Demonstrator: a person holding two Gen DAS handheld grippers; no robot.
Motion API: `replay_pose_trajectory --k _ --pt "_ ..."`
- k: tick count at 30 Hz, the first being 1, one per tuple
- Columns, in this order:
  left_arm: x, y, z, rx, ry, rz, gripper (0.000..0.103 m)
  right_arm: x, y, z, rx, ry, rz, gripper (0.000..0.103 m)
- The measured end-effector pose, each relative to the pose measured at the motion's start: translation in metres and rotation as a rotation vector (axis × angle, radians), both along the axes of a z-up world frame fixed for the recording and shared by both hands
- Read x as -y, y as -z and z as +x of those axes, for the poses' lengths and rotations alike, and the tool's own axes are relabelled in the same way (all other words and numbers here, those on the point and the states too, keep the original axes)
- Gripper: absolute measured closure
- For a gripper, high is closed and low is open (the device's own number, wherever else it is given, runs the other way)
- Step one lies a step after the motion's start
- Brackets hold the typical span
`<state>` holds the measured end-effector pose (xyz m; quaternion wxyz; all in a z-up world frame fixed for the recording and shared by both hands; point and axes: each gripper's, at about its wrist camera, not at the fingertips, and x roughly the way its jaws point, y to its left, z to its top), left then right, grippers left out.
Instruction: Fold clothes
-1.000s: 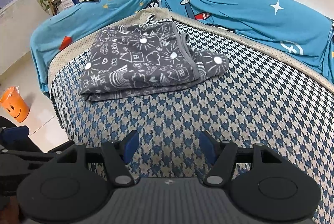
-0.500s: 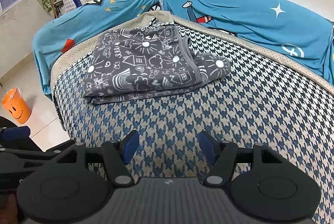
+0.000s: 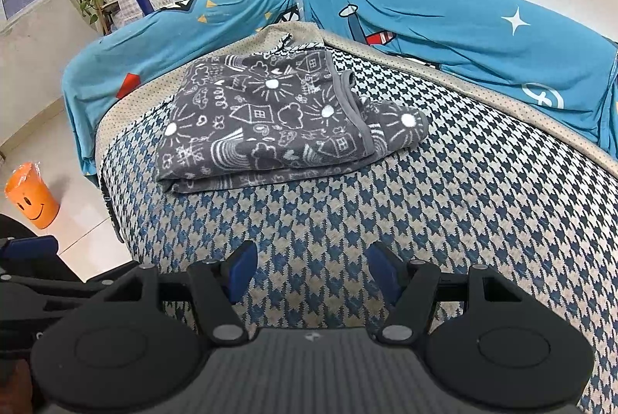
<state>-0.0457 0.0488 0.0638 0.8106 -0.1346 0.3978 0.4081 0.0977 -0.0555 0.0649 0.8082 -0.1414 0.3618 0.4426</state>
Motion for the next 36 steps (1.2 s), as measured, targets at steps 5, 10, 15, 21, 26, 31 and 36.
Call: replay_pose_trajectory --k 5,10,15,21,26,31,36 --pt "-0.0003 -0.0003 -0.0008 0.0 -0.003 -0.002 0.0 -0.0003 -0.0004 -0.0011 0.002 -0.005 0.0 0.039" --pt "-0.0005 0.0002 -0.0013 -0.001 -0.004 -0.007 0.0 -0.0004 -0.0007 -0.0018 0.004 -0.006 -0.001 0.039" --pt "-0.0003 0.0004 -0.0022 -0.002 -0.006 -0.008 0.0 0.0 -0.001 -0.0021 0.006 -0.008 0.0 0.039" --pt "-0.0004 0.0001 -0.0022 0.0 -0.004 -0.009 0.0 0.0001 -0.0011 -0.0021 0.007 -0.005 -0.004 0.039" --pt "-0.0007 0.0001 -0.0025 0.001 -0.003 -0.011 0.0 0.0004 -0.0008 -0.0019 0.007 -0.005 -0.005 0.039" --pt "0.0001 0.0006 -0.0025 -0.002 -0.005 -0.013 0.0 0.0001 -0.001 -0.0024 0.007 -0.008 -0.005 0.039" --pt "-0.0002 0.0042 -0.0012 -0.014 -0.001 -0.037 0.0 0.0 -0.0005 -0.002 0.007 -0.001 -0.011 0.039"
